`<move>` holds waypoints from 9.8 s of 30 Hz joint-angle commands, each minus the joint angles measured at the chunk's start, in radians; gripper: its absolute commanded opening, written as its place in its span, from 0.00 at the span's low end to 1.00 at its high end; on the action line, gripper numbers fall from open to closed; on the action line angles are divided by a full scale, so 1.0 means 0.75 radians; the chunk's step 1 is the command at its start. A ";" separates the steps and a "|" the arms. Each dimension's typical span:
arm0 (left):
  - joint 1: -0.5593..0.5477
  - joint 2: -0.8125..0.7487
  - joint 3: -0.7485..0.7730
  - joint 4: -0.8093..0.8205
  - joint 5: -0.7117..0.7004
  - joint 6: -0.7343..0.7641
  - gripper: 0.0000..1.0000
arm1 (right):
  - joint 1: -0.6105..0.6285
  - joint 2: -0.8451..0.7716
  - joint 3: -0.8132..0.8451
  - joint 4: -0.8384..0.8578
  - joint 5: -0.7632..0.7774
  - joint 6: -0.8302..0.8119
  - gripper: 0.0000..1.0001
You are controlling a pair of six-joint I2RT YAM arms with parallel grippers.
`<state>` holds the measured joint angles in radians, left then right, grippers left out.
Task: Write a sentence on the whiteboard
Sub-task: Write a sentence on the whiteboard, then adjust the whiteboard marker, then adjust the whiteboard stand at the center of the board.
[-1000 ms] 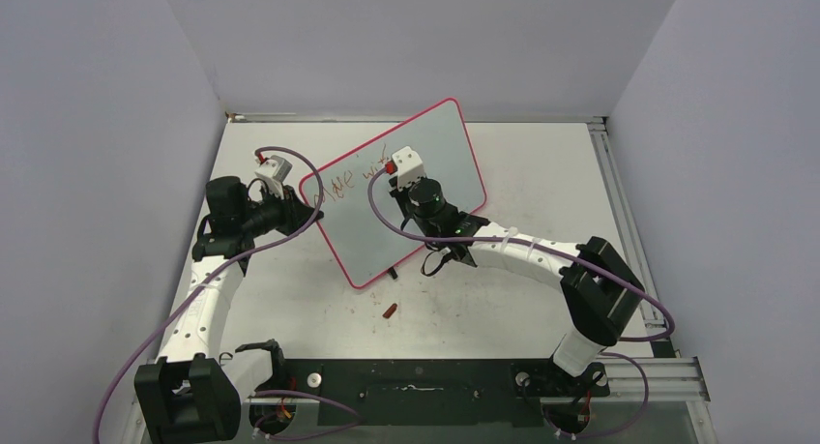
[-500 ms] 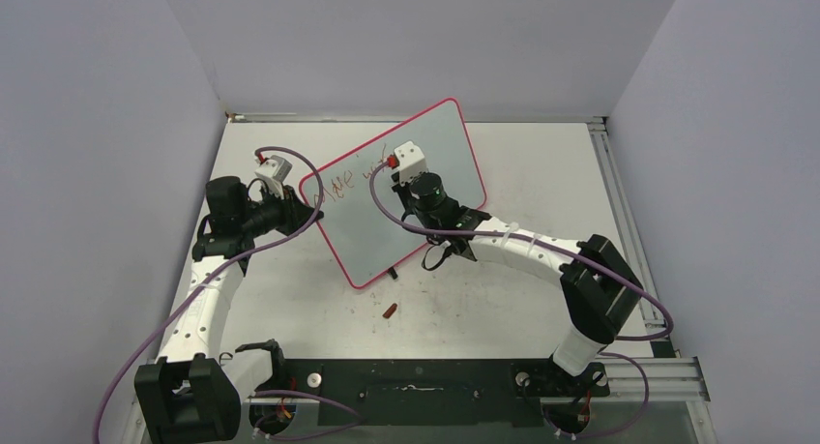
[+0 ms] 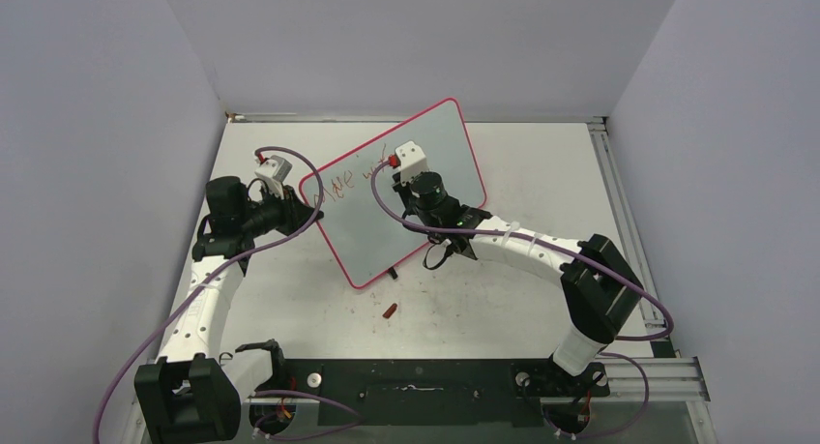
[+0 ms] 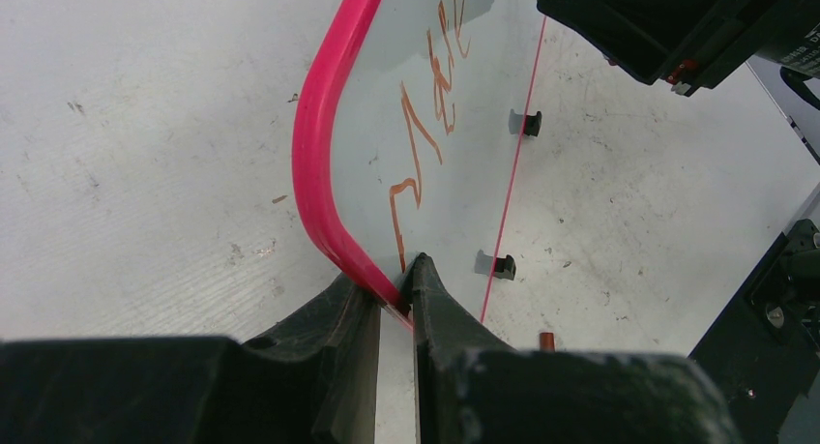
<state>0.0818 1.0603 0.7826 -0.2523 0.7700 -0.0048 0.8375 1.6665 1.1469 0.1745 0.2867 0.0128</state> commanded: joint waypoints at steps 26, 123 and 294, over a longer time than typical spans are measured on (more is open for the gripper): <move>0.012 -0.011 0.014 -0.040 -0.164 0.141 0.00 | 0.035 0.009 -0.036 -0.096 -0.015 0.044 0.05; -1.474 -0.097 -0.041 0.073 -0.610 0.043 0.00 | -0.482 -0.779 -0.482 -0.454 -1.835 0.660 0.79; -1.719 0.963 0.263 0.159 -2.289 -1.360 0.66 | -0.500 -1.148 -0.379 -0.503 -0.082 0.419 0.05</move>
<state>-1.2118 1.7309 0.9039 -0.1287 -0.9676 -0.9951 0.4587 0.8227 0.8654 -0.2390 0.2192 0.3260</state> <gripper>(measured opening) 0.638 0.153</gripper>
